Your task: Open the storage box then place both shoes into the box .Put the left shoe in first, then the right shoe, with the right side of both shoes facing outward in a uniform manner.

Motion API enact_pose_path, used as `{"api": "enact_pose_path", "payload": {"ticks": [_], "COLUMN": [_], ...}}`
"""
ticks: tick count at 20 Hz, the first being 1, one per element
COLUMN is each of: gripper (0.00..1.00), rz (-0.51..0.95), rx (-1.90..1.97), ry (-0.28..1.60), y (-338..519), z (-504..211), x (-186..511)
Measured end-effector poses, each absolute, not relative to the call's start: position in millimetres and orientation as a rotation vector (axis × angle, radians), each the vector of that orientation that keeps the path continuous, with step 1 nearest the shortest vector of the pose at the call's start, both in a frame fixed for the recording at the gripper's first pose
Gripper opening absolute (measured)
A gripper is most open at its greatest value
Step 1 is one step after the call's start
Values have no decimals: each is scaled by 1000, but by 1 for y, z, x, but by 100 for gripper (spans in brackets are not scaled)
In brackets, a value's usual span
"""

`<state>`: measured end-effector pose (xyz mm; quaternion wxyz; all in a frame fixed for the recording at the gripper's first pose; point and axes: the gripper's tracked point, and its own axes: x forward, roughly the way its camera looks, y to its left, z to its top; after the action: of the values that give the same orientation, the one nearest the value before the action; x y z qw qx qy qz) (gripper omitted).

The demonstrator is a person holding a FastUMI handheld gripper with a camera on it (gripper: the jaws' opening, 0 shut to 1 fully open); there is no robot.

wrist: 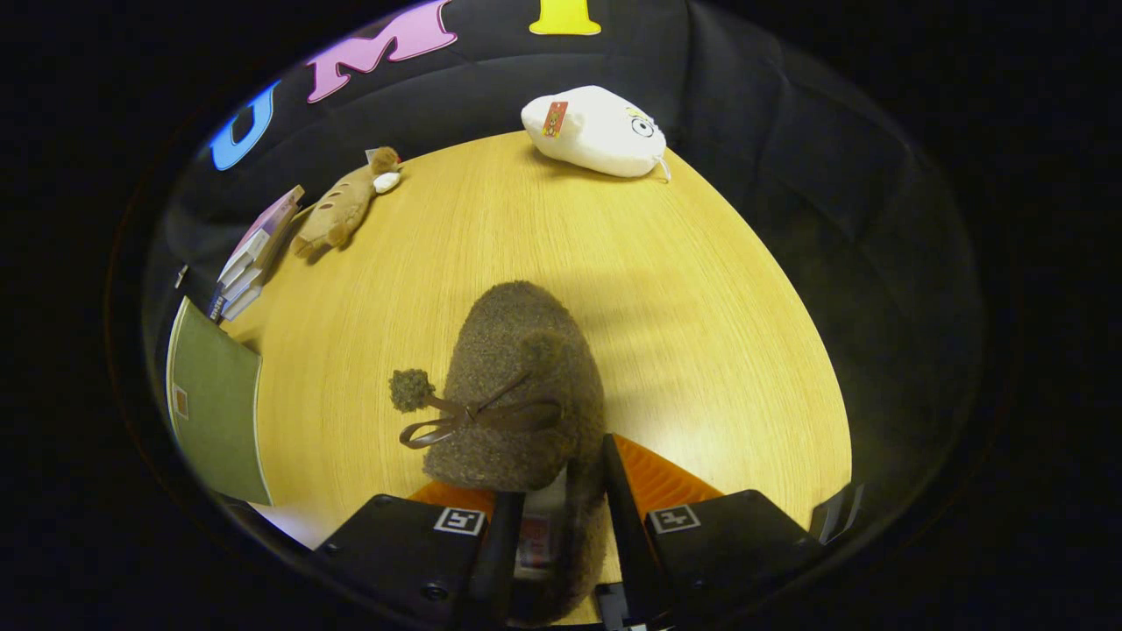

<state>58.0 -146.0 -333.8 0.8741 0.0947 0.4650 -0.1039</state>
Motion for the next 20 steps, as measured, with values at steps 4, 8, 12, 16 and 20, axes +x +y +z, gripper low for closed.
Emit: {"api": "enact_pose_path", "payload": {"ticks": [4, 8, 12, 16, 20], "gripper": [20, 8, 8, 8, 8], "rz": [-259, -259, -258, -243, -206], "rx": [223, 228, 241, 277, 323], "ry": [971, 975, 945, 891, 826], "y": [-156, -150, -127, -92, -35], "z": [-334, -331, -308, -264, -215], "x": [59, 56, 55, 64, 75]}}
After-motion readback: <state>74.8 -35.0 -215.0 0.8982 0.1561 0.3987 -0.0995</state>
